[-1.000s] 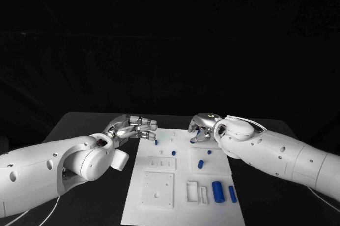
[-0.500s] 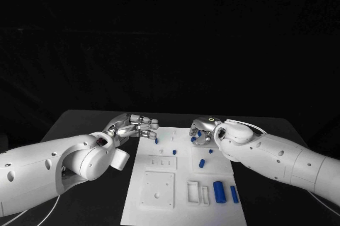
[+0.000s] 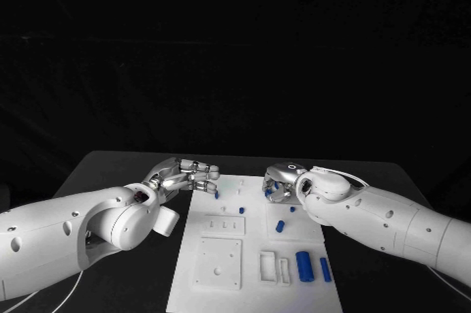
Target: Assemble the parts on the task board
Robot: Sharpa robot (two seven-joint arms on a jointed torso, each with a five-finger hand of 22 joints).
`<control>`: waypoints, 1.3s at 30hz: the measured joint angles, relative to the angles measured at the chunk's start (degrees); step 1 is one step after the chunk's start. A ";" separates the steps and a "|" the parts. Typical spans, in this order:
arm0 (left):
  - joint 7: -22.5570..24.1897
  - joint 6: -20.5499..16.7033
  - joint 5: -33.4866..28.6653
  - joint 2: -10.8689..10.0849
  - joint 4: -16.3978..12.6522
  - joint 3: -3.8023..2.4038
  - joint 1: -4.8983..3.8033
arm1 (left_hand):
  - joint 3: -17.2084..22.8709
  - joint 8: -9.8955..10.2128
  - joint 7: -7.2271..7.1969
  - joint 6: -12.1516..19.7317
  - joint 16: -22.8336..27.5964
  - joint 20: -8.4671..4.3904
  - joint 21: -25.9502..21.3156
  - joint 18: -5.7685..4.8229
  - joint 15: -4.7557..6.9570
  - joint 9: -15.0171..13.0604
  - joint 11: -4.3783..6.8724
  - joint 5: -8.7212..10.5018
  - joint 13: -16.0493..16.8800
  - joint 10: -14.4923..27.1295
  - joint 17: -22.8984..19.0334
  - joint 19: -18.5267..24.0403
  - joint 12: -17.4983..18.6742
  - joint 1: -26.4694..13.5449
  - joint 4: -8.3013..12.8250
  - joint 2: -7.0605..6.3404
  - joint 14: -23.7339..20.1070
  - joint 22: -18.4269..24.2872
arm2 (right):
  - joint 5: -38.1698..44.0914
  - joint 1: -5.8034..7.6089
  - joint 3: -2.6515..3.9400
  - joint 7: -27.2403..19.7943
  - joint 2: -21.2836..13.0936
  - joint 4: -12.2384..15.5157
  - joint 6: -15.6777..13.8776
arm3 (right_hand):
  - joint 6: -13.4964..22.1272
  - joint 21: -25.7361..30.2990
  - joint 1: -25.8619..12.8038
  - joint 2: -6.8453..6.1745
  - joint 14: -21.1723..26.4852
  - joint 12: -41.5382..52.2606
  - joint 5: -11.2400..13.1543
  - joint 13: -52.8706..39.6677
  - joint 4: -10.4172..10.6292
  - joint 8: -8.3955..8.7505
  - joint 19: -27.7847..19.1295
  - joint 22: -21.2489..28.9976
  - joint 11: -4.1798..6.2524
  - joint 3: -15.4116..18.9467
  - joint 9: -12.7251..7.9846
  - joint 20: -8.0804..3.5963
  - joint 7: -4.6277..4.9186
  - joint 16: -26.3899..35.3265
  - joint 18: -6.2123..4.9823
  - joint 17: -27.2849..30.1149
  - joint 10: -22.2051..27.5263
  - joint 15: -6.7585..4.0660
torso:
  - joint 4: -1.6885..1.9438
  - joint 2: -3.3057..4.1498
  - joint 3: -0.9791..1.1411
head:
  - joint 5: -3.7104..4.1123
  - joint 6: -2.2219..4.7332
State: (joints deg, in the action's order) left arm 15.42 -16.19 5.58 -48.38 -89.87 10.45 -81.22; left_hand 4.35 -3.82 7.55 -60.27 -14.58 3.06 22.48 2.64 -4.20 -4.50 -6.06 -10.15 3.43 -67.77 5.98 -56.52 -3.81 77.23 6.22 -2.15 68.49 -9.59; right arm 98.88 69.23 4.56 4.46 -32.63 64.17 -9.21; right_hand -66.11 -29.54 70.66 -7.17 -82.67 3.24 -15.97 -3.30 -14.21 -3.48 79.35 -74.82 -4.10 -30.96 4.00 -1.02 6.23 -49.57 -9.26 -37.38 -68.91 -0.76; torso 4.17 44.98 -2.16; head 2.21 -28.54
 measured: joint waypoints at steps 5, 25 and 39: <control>0.00 0.00 0.02 -0.03 0.08 0.00 0.00 | 0.00 0.00 0.00 0.00 0.00 0.00 0.00 0.00 0.00 0.00 0.00 0.00 0.00 0.00 0.00 0.00 0.00 0.00 0.00 0.00 0.00 0.01 | 0.49 0.02 0.01 0.12 -0.10 0.18 -0.47 | -1.20 -2.97 -0.01 -0.02 -0.01 -0.19 0.73 0.00 0.37 0.02 0.39 -0.13 0.52 -1.82 0.20 -0.62 -0.30 0.00 0.11 -0.23 -1.88 -0.39 | -0.01 0.18 0.00 | 0.01 0.00; -0.03 -0.01 0.04 0.01 0.59 0.00 -0.01 | -0.48 0.00 0.00 0.00 0.00 0.00 0.00 0.00 0.00 -0.01 0.00 0.46 0.00 0.00 -0.04 0.00 0.00 0.31 -0.17 0.31 0.00 0.31 | 2.76 -0.12 0.05 3.17 0.69 1.41 -6.54 | -4.97 -9.34 0.71 0.68 0.13 -0.04 5.72 -0.03 1.14 0.00 0.09 -0.12 0.62 -6.52 1.29 -2.57 -1.29 0.00 2.27 -1.02 -4.84 -1.69 | -0.04 0.65 -0.09 | -0.52 0.80; 0.05 -0.01 0.04 0.22 0.51 0.00 -0.01 | -1.27 0.00 0.30 0.30 0.00 0.00 -0.37 0.00 0.00 -0.01 -0.21 0.66 -0.01 0.21 -0.04 -0.42 0.00 0.31 -0.47 0.31 0.00 0.86 | 4.73 -0.05 0.57 6.87 4.36 0.55 -11.43 | -5.50 -10.14 1.16 0.66 -0.11 -0.05 6.94 -0.03 1.24 0.00 0.27 -0.11 0.52 -7.27 1.46 -2.80 -1.42 0.01 2.74 -1.09 -4.92 -1.91 | 0.03 0.90 -0.22 | -1.27 0.51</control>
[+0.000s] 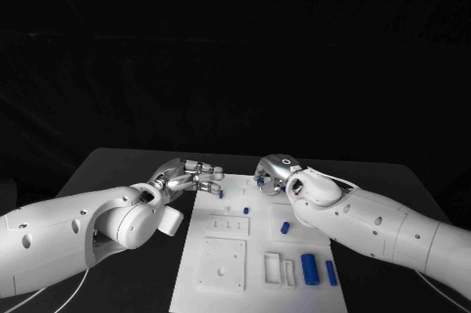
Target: Assemble the parts on the task board
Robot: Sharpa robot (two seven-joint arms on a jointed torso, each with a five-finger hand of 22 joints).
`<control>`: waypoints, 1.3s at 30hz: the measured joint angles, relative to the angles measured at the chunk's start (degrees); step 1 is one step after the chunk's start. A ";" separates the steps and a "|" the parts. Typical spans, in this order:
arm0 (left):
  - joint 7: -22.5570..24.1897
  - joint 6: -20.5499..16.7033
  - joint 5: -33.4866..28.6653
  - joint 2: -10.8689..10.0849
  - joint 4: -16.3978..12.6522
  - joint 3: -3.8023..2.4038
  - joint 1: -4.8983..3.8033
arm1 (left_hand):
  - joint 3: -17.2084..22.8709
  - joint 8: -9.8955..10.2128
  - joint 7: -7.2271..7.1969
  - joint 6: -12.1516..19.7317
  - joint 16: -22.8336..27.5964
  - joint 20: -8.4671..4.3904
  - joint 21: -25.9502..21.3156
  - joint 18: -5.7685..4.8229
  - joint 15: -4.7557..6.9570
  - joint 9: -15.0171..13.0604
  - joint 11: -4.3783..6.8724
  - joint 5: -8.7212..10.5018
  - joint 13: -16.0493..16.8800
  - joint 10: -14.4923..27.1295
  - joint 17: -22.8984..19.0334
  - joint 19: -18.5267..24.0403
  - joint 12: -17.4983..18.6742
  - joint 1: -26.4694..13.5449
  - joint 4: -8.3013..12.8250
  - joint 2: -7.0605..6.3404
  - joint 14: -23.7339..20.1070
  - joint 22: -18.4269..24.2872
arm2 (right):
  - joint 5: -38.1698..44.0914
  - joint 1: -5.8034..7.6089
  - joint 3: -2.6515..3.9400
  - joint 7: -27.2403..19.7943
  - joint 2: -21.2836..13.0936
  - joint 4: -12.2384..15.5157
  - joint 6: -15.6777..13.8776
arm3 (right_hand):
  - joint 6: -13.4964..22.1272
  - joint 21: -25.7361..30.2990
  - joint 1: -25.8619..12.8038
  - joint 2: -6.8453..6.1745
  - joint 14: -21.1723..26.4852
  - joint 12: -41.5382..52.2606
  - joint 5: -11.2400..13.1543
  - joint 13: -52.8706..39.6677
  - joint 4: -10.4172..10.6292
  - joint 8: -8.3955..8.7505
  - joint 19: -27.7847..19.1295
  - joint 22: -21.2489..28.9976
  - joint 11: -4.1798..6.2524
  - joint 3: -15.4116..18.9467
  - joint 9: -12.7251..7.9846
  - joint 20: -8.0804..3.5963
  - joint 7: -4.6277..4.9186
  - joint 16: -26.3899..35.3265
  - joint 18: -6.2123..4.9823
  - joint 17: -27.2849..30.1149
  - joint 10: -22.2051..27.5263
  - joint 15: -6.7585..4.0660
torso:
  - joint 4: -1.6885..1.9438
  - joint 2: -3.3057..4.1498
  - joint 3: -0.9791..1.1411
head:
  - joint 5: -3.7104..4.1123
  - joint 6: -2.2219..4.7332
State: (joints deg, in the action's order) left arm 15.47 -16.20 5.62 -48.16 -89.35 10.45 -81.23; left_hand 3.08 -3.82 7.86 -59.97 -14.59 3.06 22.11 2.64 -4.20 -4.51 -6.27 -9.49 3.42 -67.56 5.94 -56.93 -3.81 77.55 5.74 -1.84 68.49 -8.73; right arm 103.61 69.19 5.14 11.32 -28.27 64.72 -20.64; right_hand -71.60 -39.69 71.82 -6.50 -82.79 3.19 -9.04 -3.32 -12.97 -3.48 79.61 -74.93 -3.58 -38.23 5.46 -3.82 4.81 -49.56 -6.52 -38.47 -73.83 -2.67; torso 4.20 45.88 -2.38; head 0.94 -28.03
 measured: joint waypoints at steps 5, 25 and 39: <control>0.01 0.00 0.00 0.09 -0.16 0.00 0.00 | 0.00 0.00 0.00 0.00 0.00 0.00 0.00 0.00 0.00 0.00 0.00 0.00 0.00 0.00 0.00 0.00 0.00 0.00 0.00 0.00 0.00 0.00 | 0.42 0.00 0.03 0.87 1.31 -0.89 -0.98 | 0.00 0.00 0.01 -0.01 0.00 -0.02 0.02 0.00 0.13 0.00 -0.18 0.00 0.00 -0.13 0.00 -0.18 0.00 0.01 0.38 0.03 0.00 0.00 | 0.04 0.16 0.01 | -0.01 0.17; 0.00 0.00 0.03 0.45 -0.28 -0.01 -0.39 | -0.28 0.00 0.00 0.00 0.00 0.00 0.00 0.00 0.00 0.00 0.00 0.00 0.00 0.00 0.01 0.00 0.00 0.00 -0.28 0.00 0.00 0.26 | 1.48 -0.01 0.06 3.22 3.78 -2.09 -3.55 | 0.01 0.00 0.23 -0.24 0.20 -0.11 0.40 0.00 0.01 0.01 0.02 0.01 0.01 -0.31 -0.01 -0.38 0.00 0.02 0.79 0.24 0.01 -0.20 | 0.62 0.81 -0.31 | -0.14 0.83; -0.01 0.00 0.09 0.87 -0.13 -0.02 -0.47 | -0.28 0.00 0.00 0.00 0.00 0.00 0.00 0.00 0.00 0.00 0.00 0.00 0.00 0.00 0.01 0.01 0.00 0.00 -0.28 0.00 0.00 0.25 | 1.59 -0.02 0.07 3.66 4.72 -3.13 -3.80 | 0.01 0.00 0.14 -0.33 0.20 0.07 0.38 0.00 0.00 0.01 0.01 0.02 0.02 -0.28 -0.04 -0.36 0.01 0.02 0.83 0.57 0.02 -0.19 | 0.72 1.19 -0.44 | -0.13 0.93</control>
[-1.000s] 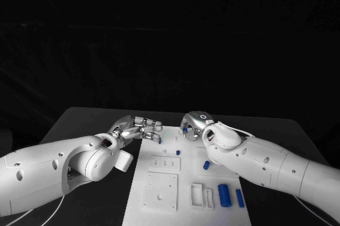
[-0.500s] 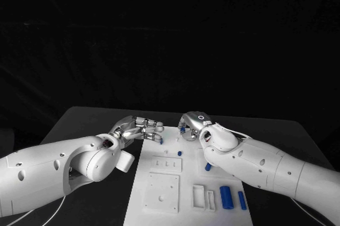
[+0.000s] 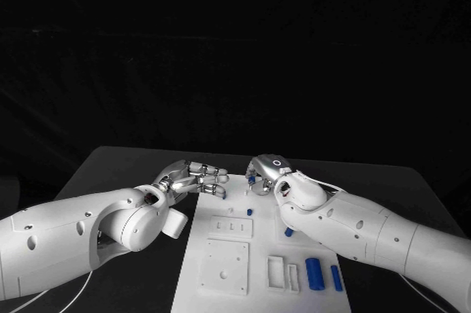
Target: Assemble the parts on the task board
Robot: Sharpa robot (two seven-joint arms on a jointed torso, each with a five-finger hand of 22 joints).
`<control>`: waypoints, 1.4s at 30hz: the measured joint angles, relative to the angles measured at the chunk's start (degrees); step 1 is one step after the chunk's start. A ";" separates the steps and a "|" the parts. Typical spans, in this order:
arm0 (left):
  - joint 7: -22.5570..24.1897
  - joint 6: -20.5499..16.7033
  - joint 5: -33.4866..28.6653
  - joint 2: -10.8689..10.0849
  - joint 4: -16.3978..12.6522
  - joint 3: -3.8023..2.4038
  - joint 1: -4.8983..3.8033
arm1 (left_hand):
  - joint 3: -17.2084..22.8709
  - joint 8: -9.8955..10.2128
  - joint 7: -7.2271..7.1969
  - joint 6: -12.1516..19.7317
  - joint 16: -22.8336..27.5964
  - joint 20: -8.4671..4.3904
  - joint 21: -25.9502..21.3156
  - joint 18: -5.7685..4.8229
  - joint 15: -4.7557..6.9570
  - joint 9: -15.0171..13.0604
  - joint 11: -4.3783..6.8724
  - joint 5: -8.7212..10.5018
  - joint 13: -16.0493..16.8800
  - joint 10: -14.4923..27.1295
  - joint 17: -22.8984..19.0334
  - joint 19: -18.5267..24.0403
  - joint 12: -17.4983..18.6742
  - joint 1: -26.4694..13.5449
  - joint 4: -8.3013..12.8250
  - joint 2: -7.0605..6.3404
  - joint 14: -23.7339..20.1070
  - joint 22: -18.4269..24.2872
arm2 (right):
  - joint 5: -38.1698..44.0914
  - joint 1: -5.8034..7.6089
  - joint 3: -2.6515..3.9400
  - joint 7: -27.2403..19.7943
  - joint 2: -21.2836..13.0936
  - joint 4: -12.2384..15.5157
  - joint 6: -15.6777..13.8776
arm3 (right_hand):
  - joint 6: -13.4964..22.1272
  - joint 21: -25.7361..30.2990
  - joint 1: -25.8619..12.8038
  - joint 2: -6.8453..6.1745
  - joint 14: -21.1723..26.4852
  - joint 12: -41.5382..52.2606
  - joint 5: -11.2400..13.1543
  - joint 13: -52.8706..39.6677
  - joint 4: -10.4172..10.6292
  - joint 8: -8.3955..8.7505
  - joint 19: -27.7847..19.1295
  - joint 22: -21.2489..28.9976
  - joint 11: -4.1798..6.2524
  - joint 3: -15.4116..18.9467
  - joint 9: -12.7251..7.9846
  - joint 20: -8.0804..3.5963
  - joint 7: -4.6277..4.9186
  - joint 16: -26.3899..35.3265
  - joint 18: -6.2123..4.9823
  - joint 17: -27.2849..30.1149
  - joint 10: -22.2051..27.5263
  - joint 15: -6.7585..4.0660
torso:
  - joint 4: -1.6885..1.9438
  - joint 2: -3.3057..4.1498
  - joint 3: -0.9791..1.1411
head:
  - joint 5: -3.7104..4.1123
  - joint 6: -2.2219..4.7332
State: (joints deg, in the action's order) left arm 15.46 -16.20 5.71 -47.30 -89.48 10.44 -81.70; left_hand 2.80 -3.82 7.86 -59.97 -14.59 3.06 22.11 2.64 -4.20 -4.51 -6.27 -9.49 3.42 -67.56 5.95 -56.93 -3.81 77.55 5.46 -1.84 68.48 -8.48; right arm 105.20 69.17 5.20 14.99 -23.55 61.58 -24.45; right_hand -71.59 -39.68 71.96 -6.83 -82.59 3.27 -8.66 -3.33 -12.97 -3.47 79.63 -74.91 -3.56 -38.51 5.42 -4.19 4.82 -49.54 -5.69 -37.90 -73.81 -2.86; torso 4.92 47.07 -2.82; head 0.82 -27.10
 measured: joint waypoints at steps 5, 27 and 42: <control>-0.01 0.00 0.01 0.10 0.10 0.00 0.00 | -0.14 0.00 0.00 0.00 0.00 0.00 0.00 0.00 0.00 0.00 0.00 0.00 0.00 0.00 0.00 0.00 0.00 0.00 -0.14 0.00 0.00 0.26 | 0.00 0.00 0.03 0.02 0.18 -0.11 0.01 | 0.00 0.00 -0.15 -0.15 0.00 0.01 0.00 0.00 0.00 0.01 0.00 0.00 0.00 0.01 -0.01 0.00 0.00 0.00 0.02 0.02 0.00 0.00 | -0.02 0.05 -0.02 | -0.08 -0.10; -0.03 -0.01 0.05 0.55 0.38 0.00 -0.02 | -0.13 0.00 0.00 0.00 0.00 0.00 0.00 0.00 0.00 0.00 0.21 0.00 0.00 0.21 0.00 0.00 0.00 0.00 -0.13 0.00 0.00 0.43 | -0.07 0.25 0.16 -0.18 1.05 -1.26 0.13 | 0.27 0.40 -0.12 -0.12 -0.02 -0.03 -0.44 -0.01 0.33 0.14 -0.01 -0.04 0.01 0.96 -0.49 0.01 0.25 0.00 0.10 0.60 0.01 0.02 | -0.15 0.24 -0.16 | -0.62 -0.53; -0.03 0.00 0.06 0.55 0.57 0.00 -0.02 | -0.12 0.00 0.00 0.00 0.00 0.00 0.00 0.00 0.00 0.00 0.21 0.00 0.00 0.21 0.00 0.00 0.00 0.00 -0.12 0.00 0.00 0.42 | -0.24 0.22 0.13 -0.41 0.62 -0.37 0.80 | 0.29 0.98 0.02 0.02 -0.03 -0.21 -1.11 -0.02 0.48 0.15 0.00 -0.03 0.20 1.92 -0.66 0.01 0.28 0.00 0.38 0.85 0.20 0.03 | -0.21 0.22 -0.20 | -0.70 -0.71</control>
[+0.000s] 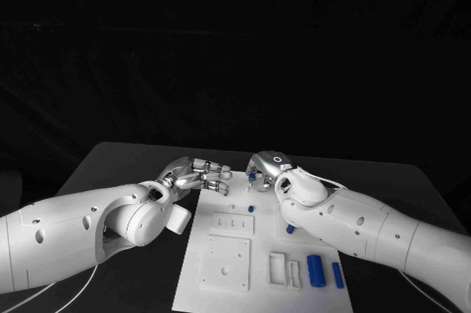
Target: Assemble the parts on the task board
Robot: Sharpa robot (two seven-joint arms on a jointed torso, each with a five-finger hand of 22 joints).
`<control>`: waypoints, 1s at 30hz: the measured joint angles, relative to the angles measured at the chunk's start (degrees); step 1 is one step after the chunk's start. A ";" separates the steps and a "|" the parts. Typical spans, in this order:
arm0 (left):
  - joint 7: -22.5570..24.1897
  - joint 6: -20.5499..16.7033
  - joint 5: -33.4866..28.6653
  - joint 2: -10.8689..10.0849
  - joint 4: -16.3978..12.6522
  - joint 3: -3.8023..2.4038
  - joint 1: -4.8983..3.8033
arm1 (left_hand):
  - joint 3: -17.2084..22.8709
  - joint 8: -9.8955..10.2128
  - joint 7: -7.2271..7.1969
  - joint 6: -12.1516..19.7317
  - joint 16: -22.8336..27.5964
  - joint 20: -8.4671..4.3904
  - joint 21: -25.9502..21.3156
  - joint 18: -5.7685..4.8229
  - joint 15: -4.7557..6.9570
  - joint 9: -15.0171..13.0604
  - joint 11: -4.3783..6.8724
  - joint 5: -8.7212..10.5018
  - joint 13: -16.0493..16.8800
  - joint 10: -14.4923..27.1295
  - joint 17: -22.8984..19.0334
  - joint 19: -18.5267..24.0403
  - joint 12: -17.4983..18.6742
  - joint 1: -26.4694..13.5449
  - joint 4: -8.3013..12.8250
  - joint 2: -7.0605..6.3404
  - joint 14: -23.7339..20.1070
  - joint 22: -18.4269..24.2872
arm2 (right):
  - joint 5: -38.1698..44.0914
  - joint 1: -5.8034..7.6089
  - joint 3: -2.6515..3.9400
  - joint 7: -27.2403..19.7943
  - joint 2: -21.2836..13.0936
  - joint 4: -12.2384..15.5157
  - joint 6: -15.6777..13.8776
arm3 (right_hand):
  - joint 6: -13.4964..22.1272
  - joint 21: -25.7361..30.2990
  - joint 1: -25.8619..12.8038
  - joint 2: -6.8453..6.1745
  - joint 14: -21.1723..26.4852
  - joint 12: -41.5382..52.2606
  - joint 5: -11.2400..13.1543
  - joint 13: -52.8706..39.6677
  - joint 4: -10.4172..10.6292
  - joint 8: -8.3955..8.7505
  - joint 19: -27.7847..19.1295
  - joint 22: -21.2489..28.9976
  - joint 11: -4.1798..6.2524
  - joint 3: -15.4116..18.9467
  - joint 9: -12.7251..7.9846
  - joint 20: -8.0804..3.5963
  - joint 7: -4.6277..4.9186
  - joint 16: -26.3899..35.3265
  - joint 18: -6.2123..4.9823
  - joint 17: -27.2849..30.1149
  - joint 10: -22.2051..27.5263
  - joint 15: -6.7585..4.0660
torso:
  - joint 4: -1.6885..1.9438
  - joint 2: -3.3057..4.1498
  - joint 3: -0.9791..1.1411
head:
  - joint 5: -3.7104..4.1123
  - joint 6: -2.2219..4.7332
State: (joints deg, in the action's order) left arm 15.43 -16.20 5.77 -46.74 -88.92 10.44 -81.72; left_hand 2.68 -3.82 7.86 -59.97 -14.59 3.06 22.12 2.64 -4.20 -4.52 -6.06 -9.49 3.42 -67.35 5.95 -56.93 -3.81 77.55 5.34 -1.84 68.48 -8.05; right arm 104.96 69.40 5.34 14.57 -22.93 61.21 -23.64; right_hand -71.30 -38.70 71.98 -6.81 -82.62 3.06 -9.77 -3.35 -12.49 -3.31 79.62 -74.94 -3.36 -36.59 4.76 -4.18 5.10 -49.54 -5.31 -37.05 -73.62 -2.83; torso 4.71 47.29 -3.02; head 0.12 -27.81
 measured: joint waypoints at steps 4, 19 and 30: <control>0.00 0.00 0.00 0.00 0.07 0.00 0.00 | 0.00 0.00 0.00 0.00 0.00 0.00 0.00 0.00 0.00 0.00 0.00 0.00 0.00 0.00 0.00 0.00 0.00 0.00 0.00 0.00 0.00 0.00 | -0.03 -0.07 -0.04 -0.07 -0.02 0.22 0.17 | 0.00 0.00 0.00 0.00 -0.07 -0.09 0.00 0.00 -0.06 0.00 0.00 0.00 0.00 0.06 0.00 0.00 0.00 0.00 0.00 0.00 0.00 0.06 | 0.02 0.01 0.00 | -0.01 0.03; -0.02 0.00 0.01 0.02 0.35 0.00 0.00 | 0.00 0.00 0.00 0.00 0.00 0.00 0.00 0.00 0.00 0.00 0.00 0.00 0.00 0.00 -0.05 0.00 0.00 0.22 0.00 0.22 0.00 0.17 | -0.06 -0.06 -0.03 -0.07 -0.03 0.13 0.20 | 0.66 1.32 0.00 -0.01 -0.07 0.07 -0.22 0.00 0.63 0.01 0.21 0.01 0.41 0.79 -0.22 0.21 0.25 -0.26 0.00 0.23 0.41 0.07 | -0.05 0.12 -0.05 | -0.11 0.13; -0.04 0.00 0.01 0.03 0.41 0.00 0.00 | 0.00 0.00 0.00 0.00 0.00 0.00 0.00 0.00 0.00 0.00 0.00 0.00 0.00 0.00 -0.05 0.00 0.00 0.22 0.00 0.22 0.00 0.17 | -0.63 -0.17 -0.11 -0.07 0.02 -0.38 0.30 | 4.87 7.31 -0.85 -2.02 -0.27 0.46 0.23 -0.04 2.35 -0.01 0.11 0.02 -1.23 1.85 -0.95 1.74 1.37 0.46 -1.78 1.53 5.77 1.51 | -0.05 0.14 -0.10 | -0.03 0.26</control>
State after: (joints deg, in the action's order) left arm 15.39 -16.21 5.78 -46.72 -88.51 10.44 -81.72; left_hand 2.68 -3.82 7.86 -59.97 -14.59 3.06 22.12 2.64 -4.20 -4.52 -6.06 -9.49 3.42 -67.35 5.91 -56.92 -3.81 77.77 5.34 -1.63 68.48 -7.88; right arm 104.33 69.22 5.23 14.51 -22.91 60.83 -23.35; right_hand -66.42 -31.40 71.13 -8.83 -82.89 3.52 -9.54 -3.39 -10.14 -3.32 79.73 -74.92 -4.59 -34.74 3.81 -2.43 6.47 -49.08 -7.09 -35.52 -67.84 -1.32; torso 4.66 47.42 -3.13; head 0.08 -27.55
